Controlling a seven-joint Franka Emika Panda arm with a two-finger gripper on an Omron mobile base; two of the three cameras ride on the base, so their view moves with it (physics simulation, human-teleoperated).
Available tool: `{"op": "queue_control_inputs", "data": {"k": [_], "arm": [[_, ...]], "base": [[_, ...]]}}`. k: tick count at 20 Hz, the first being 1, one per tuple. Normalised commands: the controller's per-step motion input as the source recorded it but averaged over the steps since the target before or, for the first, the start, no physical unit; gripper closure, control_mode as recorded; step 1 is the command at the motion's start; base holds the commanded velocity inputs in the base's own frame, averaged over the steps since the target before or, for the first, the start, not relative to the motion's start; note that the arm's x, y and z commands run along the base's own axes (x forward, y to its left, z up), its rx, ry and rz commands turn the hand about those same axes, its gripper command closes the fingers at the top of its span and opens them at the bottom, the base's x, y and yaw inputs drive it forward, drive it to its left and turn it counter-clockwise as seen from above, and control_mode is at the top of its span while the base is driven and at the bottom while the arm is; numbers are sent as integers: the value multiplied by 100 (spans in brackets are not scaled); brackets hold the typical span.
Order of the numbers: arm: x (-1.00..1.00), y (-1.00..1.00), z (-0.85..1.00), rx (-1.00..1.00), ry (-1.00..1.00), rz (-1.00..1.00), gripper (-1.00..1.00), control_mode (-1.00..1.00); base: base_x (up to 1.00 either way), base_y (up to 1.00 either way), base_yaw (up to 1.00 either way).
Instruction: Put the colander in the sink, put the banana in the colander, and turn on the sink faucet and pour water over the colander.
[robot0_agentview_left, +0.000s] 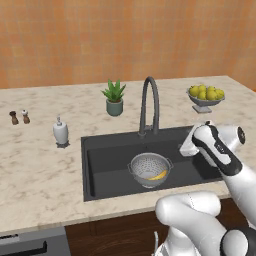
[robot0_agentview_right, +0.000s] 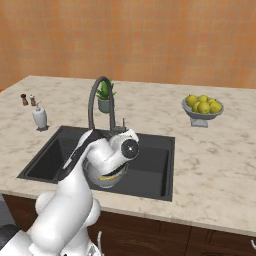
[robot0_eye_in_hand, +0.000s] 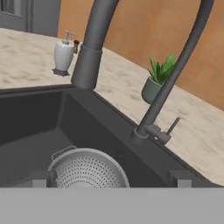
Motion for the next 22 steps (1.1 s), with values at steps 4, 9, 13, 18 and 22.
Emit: {"op": "queue_control_inputs", "data": {"k": [4,9,13,18,22], "arm": [[41,-5,30,15,-6,4,-100,-100],[43,-10,21,23,0,7,-100,-100],[41,-10,1,17,0,9,-100,-100],[51,-2,0,8,-1,6,-100,-100],[52,-1,0,4,0,4,-100,-100]], "base": [[0,0,0],[0,0,0],[0,0,0],[0,0,0],[0,0,0]]}}
